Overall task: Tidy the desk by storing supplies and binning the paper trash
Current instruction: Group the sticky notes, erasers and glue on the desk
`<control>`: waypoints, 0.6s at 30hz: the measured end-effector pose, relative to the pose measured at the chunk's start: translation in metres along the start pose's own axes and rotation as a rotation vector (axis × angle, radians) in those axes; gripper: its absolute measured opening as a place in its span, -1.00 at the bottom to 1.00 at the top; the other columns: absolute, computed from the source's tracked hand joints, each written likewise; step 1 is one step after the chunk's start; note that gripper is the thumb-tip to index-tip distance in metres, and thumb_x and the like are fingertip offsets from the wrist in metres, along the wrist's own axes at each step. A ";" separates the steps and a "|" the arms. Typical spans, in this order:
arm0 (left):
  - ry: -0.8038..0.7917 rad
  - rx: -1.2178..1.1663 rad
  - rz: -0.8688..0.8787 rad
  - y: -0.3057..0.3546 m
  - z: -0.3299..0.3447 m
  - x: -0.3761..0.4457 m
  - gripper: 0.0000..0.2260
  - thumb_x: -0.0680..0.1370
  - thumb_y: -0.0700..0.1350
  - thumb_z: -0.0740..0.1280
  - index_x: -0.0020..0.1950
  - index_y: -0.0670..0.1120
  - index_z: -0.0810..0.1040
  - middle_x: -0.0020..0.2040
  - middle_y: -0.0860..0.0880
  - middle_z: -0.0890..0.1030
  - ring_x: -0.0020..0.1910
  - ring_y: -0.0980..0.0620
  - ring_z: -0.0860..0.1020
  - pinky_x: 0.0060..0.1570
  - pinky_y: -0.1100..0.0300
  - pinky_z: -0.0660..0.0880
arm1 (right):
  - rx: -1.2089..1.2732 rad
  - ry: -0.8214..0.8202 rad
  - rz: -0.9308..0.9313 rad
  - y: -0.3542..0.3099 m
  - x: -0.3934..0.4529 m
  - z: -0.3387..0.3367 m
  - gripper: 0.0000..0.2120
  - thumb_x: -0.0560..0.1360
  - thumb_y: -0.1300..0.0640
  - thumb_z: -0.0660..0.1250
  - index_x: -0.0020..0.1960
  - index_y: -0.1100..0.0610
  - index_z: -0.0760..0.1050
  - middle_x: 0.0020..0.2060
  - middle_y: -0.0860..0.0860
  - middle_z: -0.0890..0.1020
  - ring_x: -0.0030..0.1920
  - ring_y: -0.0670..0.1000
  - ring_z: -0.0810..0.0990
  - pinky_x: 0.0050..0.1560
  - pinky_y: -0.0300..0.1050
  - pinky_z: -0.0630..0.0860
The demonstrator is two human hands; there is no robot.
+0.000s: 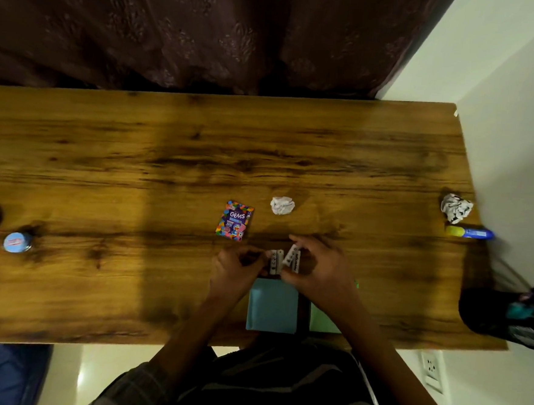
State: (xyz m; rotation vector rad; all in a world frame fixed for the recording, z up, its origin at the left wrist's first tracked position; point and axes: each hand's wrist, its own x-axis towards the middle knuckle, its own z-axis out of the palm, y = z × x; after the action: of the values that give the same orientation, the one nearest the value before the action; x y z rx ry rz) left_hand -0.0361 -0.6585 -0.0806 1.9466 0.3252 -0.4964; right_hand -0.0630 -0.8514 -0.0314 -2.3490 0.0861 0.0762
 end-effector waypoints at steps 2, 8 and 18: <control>-0.001 -0.005 0.005 0.003 0.000 -0.002 -0.92 0.51 -0.06 0.55 -0.05 -0.03 0.76 -0.24 0.06 0.75 -0.26 0.11 0.73 -0.12 -0.05 0.70 | 0.180 0.043 0.106 -0.003 -0.001 -0.004 -0.55 0.30 0.06 0.62 0.17 0.05 0.67 0.08 -0.08 0.62 -0.01 -0.18 0.66 0.00 -0.34 0.59; -0.043 -0.029 -0.054 0.006 0.000 -0.004 -0.90 0.54 -0.05 0.52 -0.01 -0.05 0.74 -0.21 0.04 0.76 -0.24 0.12 0.74 -0.12 0.05 0.71 | 0.698 0.063 0.483 -0.003 -0.003 -0.011 -0.67 0.30 0.22 0.65 0.04 0.14 0.70 -0.08 0.02 0.76 -0.07 -0.06 0.74 -0.10 -0.20 0.66; -0.031 -0.021 -0.039 0.006 0.001 -0.004 -0.93 0.52 -0.05 0.53 -0.03 -0.01 0.73 -0.20 0.03 0.76 -0.25 0.13 0.73 -0.21 0.17 0.67 | 0.524 0.063 0.514 -0.003 -0.012 0.007 -0.91 0.45 0.06 0.55 -0.06 0.03 0.71 -0.24 -0.04 0.75 -0.21 -0.05 0.74 -0.09 0.06 0.71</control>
State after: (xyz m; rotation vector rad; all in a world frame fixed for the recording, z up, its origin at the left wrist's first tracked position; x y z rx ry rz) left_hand -0.0371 -0.6622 -0.0742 1.9136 0.3479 -0.5460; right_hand -0.0753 -0.8439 -0.0336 -1.7573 0.6594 0.2041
